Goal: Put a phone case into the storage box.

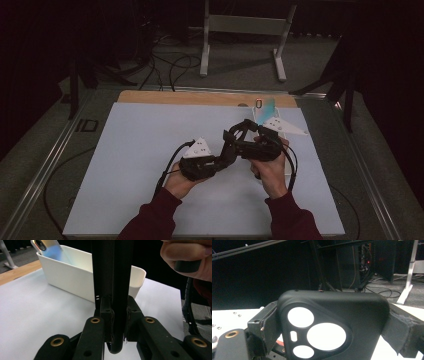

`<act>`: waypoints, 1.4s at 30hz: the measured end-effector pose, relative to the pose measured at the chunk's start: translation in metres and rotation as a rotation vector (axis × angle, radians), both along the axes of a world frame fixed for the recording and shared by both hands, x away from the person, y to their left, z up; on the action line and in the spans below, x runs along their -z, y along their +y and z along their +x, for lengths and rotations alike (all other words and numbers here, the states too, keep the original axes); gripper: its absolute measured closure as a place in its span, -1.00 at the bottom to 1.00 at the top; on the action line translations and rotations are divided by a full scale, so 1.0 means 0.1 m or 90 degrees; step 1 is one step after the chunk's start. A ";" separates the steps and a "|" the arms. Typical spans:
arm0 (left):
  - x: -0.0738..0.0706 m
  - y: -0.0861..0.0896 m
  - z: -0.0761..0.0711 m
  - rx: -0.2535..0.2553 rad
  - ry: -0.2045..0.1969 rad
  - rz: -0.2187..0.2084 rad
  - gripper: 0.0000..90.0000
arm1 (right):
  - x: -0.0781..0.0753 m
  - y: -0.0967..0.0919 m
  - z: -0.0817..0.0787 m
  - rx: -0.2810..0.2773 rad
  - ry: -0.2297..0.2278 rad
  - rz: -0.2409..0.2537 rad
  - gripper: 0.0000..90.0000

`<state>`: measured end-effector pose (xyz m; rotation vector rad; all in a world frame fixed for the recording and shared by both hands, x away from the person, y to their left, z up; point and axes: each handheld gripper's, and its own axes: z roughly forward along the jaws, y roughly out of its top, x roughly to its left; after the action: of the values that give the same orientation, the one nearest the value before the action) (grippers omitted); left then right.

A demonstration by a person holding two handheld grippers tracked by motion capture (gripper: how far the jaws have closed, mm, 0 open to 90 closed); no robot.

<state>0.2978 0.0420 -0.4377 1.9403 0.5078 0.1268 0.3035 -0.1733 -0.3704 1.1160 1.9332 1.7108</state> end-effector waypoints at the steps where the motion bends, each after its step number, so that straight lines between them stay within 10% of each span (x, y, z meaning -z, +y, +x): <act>1: 0.00 0.00 0.00 0.003 0.001 -0.001 0.80 | 0.00 0.00 0.00 0.000 -0.001 -0.002 -0.73; 15: -0.01 0.09 0.01 -0.024 -0.006 0.029 0.15 | -0.05 0.04 0.00 0.015 -0.010 -0.040 -0.71; 21: -0.01 0.19 -0.02 -0.096 -0.036 0.061 -0.35 | -0.04 0.06 0.05 0.025 -0.014 -0.063 -0.71; 42: -0.02 0.68 0.07 -0.235 -0.045 0.067 -1.00 | -0.09 0.00 0.21 0.051 -0.015 -0.071 -0.71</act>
<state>0.3044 0.1098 -0.4361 1.9171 0.8230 0.4637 0.3244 -0.1737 -0.3616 1.1117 1.9169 1.5489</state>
